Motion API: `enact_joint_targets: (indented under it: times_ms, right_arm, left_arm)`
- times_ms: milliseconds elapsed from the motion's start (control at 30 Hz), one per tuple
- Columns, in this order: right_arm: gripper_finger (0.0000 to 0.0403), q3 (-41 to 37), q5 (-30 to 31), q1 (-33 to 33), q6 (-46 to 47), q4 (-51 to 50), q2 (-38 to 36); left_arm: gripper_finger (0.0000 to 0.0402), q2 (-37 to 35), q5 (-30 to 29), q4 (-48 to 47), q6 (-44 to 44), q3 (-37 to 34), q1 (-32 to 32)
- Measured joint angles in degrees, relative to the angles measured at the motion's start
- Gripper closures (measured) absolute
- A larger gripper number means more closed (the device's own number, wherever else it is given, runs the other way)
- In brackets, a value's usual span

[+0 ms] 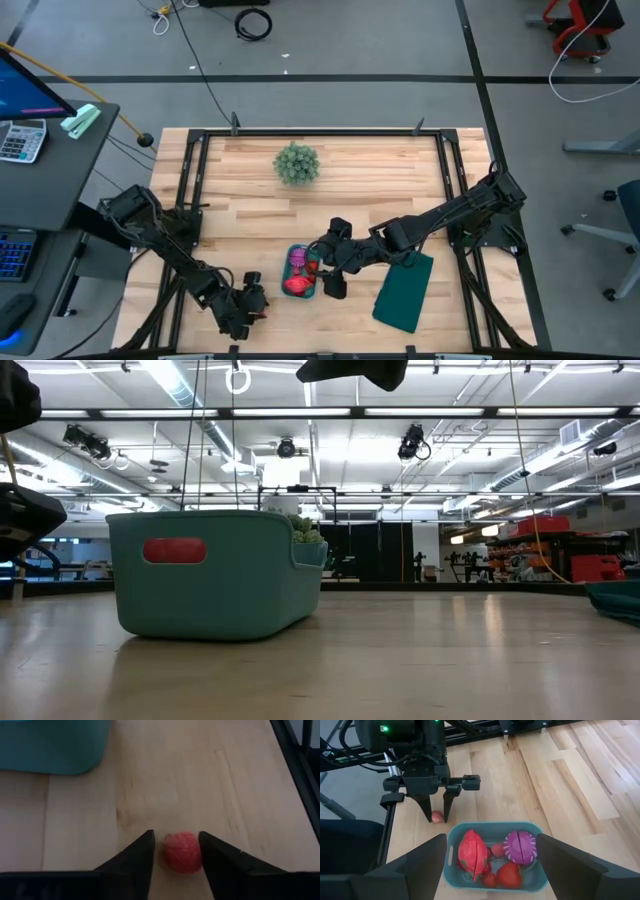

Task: Pick and placing Produce into tupperware
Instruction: Put the pink peach into the green bin

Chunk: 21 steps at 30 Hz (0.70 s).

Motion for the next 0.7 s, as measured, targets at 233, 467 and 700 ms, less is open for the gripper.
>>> enact_joint_targets:
  times_ms: [233,467,700]
  right_arm:
    - [0.0086,0.00,0.00,0.00,-0.04,0.00,0.00]
    - [0.0086,0.00,0.02,0.00,-0.09,0.00,0.00]
    - [0.0086,0.00,0.02,0.00,-0.09,0.00,0.00]
  left_arm:
    - [0.0307,-0.74,0.42,-0.23,-0.14,-0.12,0.44]
    - [0.0326,-8.60,1.05,-0.80,3.22,-0.28,1.20]
    - [0.0310,-18.70,-11.60,-0.46,19.14,-0.20,2.28]
